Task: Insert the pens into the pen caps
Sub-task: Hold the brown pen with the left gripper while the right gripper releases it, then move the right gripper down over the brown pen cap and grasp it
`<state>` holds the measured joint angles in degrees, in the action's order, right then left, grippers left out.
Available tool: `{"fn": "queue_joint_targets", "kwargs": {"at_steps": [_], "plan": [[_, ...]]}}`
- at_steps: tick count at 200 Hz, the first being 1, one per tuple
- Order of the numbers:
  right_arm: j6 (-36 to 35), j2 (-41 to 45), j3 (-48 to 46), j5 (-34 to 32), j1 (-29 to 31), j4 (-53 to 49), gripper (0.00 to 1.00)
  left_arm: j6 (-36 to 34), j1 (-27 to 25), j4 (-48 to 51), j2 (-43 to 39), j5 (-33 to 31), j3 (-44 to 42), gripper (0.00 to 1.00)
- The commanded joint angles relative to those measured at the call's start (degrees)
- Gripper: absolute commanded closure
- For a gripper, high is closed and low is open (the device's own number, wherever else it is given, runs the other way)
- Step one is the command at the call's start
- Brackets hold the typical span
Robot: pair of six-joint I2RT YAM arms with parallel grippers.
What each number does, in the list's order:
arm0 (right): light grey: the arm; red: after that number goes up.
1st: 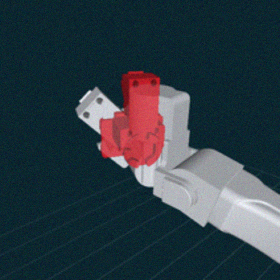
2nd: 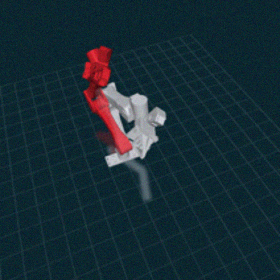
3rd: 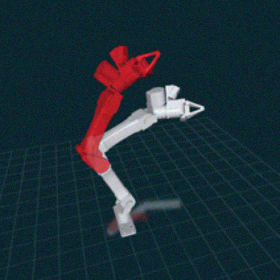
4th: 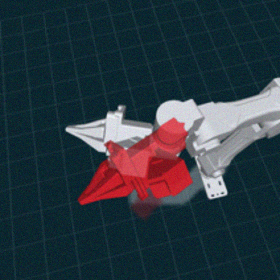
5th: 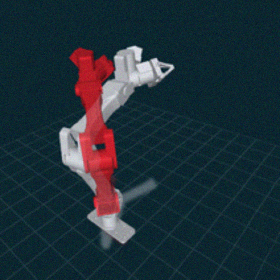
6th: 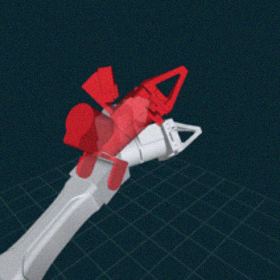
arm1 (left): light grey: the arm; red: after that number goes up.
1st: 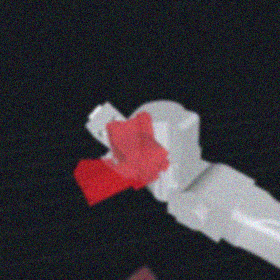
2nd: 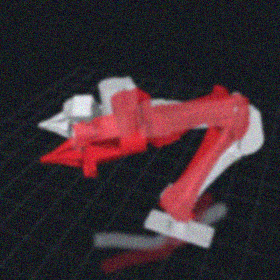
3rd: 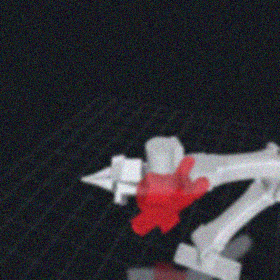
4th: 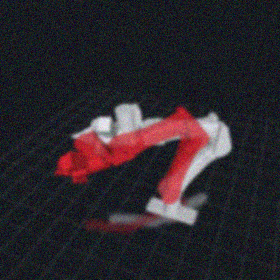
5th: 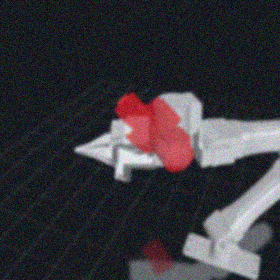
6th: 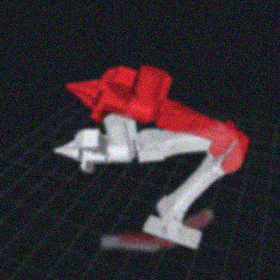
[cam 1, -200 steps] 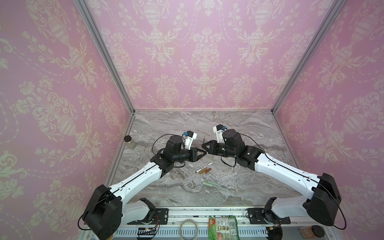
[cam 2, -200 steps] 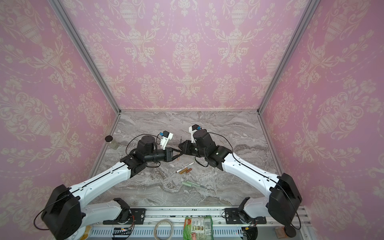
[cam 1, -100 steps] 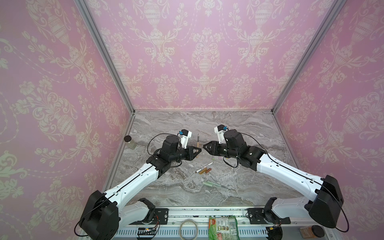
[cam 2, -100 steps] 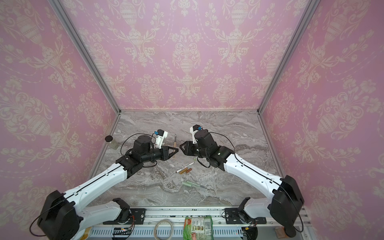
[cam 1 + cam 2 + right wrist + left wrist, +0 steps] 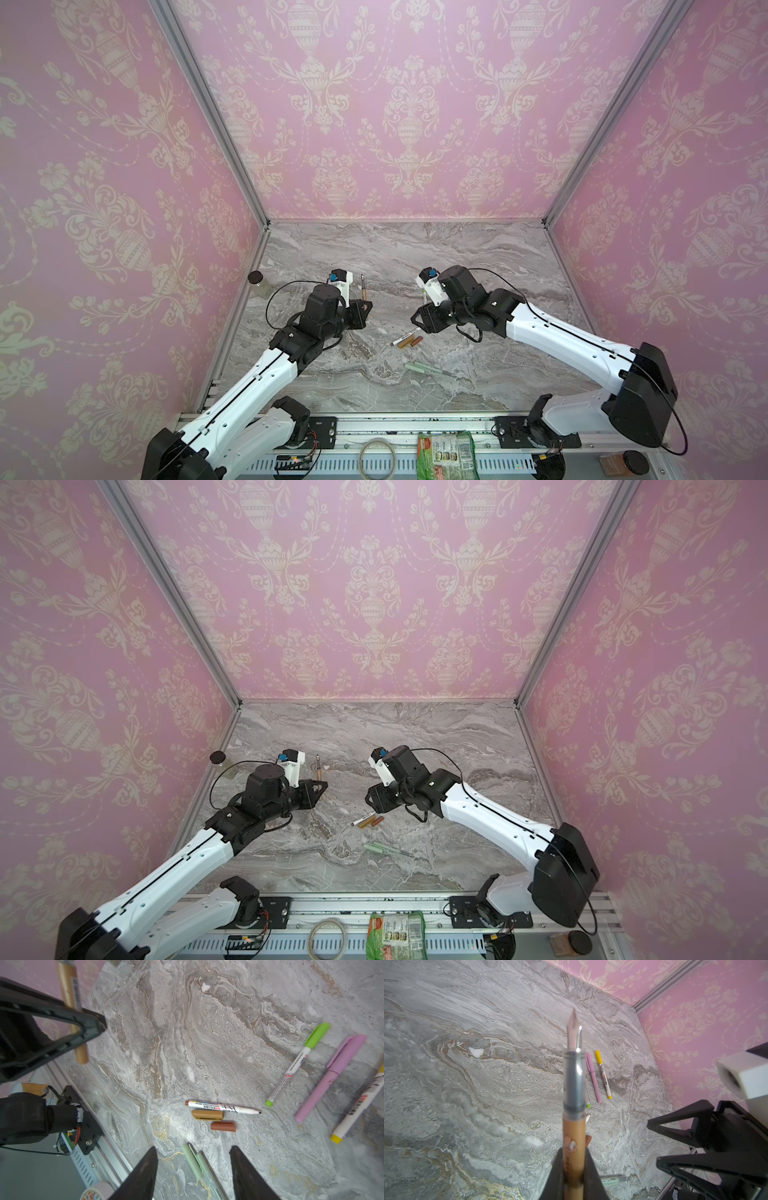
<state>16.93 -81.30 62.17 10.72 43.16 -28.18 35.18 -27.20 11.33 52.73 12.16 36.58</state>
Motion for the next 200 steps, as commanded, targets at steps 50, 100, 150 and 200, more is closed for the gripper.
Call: {"fn": "queue_joint_targets", "kwargs": {"at_steps": [50,100,150,200], "plan": [[-4.0,-13.6,3.5,1.2,1.1,-1.4,0.27,-0.5,0.4,1.3,-5.1,-3.2,-3.1,1.00],[-3.7,-18.7,4.6,2.3,1.7,-0.6,0.25,-0.7,0.4,1.3,-5.1,-3.3,-3.2,1.00],[-2.7,-22.1,4.6,2.4,2.3,0.3,0.25,-0.8,0.5,1.5,-5.2,-3.3,-3.0,1.00],[-2.6,-24.3,7.0,3.2,2.5,1.1,0.25,-1.1,0.5,1.9,-5.6,-3.9,-2.9,1.00]]}}
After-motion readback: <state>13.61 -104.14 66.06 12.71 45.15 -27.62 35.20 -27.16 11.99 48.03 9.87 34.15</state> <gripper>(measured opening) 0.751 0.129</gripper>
